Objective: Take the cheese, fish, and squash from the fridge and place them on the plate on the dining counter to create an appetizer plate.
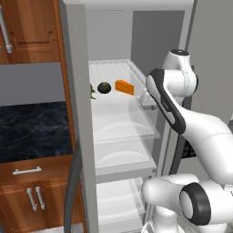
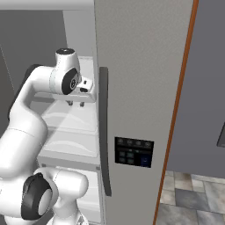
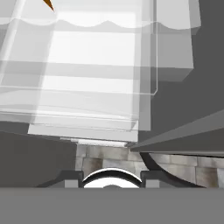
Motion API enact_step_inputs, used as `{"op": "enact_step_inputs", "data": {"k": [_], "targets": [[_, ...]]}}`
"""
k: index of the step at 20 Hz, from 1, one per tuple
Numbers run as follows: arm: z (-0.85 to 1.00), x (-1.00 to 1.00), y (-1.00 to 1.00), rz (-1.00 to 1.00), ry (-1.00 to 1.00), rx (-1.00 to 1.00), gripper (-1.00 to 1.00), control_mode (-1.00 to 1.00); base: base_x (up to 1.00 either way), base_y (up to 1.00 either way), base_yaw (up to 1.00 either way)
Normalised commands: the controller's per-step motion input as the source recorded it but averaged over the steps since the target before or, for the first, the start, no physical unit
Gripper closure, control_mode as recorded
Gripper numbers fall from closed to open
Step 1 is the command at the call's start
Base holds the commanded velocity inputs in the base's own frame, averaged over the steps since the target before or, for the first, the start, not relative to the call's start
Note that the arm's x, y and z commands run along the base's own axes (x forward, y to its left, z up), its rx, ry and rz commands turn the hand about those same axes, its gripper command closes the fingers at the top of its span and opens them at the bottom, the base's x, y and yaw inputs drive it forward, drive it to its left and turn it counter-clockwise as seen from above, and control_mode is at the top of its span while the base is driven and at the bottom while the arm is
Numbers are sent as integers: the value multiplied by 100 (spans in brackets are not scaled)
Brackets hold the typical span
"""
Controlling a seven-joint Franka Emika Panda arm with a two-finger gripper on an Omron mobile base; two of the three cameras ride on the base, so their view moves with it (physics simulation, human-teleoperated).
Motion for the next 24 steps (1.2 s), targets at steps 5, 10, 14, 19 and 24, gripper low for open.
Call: {"op": "enact_step_inputs", "data": {"k": [5, 10, 14, 19, 24], "targets": [[0, -3, 12, 0, -2, -1, -100, -100, 0, 0, 0], [0, -3, 42, 0, -9, 0, -100, -100, 0, 0, 0], [1, 0, 52, 4, -14, 0, -100, -100, 0, 0, 0], [11, 6, 38, 6, -19, 0, -100, -100, 0, 0, 0], [21, 39, 14, 6, -13, 0, -100, -100, 0, 0, 0]]}}
